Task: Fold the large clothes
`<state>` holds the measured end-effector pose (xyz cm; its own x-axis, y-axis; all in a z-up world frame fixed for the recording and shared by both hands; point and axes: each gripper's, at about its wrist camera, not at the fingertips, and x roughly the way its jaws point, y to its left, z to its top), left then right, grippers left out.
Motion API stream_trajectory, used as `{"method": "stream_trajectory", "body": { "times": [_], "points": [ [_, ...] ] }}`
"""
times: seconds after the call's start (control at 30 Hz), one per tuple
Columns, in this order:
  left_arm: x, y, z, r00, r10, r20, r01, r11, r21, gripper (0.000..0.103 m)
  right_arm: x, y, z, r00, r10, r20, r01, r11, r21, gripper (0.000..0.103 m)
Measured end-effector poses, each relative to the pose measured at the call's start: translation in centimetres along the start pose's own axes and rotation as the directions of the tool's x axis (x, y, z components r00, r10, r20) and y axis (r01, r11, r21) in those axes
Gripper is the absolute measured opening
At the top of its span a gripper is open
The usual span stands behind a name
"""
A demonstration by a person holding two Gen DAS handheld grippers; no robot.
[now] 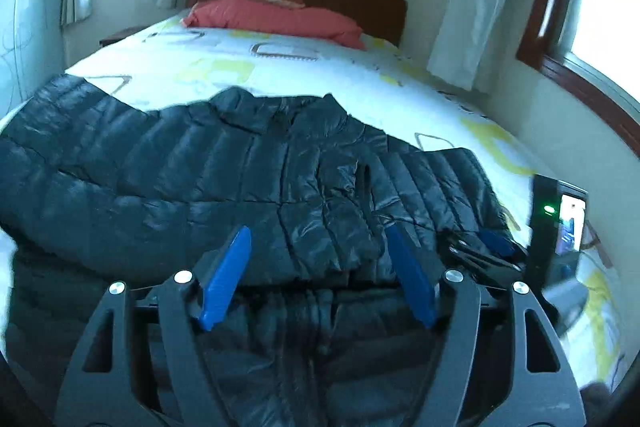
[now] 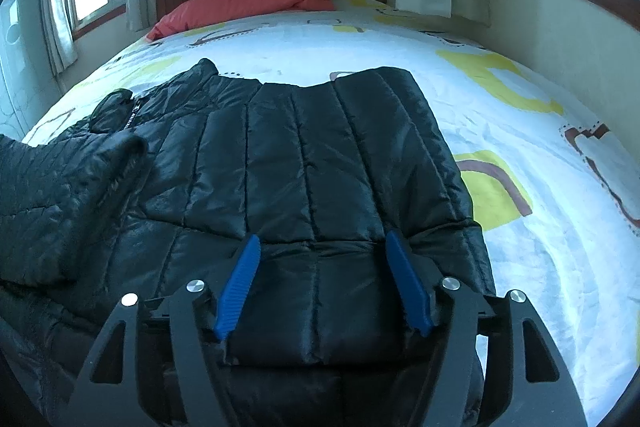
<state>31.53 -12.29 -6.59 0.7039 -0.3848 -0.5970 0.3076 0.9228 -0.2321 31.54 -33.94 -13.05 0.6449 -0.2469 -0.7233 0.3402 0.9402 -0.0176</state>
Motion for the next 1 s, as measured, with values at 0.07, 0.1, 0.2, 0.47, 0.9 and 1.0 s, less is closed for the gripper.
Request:
{"method": "stream_trajectory", "body": {
  "times": [0.07,0.1,0.2,0.47,0.9,1.0],
  "points": [
    [-2.0,1.1,0.1,1.0,0.005,0.028,-0.005,1.0,-0.005,0.072,-1.1,0.1,0.4,1.0,0.01,0.009,-0.011,0.999,0.033,0.065],
    [-3.1,2.0,0.3,0.999,0.018,0.045,-0.018,1.0,-0.012,0.072,-2.0,0.3,0.6,0.999,0.043,0.022,-0.045,0.997,0.068,0.065],
    [-5.6,4.7,0.8,0.994,0.075,0.083,-0.072,0.997,-0.035,0.075,-3.9,1.7,1.4,0.989,0.138,0.049,-0.143,0.982,0.12,0.065],
    [-8.1,12.6,0.8,0.968,0.237,0.083,-0.225,0.966,-0.128,0.075,-0.9,11.1,2.7,0.962,0.252,-0.101,-0.249,0.967,0.045,0.065],
    [-9.0,18.1,0.9,0.959,0.272,0.082,-0.254,0.95,-0.18,0.075,-2.5,5.8,3.2,0.996,0.086,-0.015,-0.086,0.996,-0.007,0.019],
    [-7.8,18.5,0.9,0.961,0.27,0.059,-0.254,0.948,-0.193,0.075,-1.0,3.2,2.9,0.998,0.038,-0.049,-0.038,0.999,0.002,0.019]
  ]
}}
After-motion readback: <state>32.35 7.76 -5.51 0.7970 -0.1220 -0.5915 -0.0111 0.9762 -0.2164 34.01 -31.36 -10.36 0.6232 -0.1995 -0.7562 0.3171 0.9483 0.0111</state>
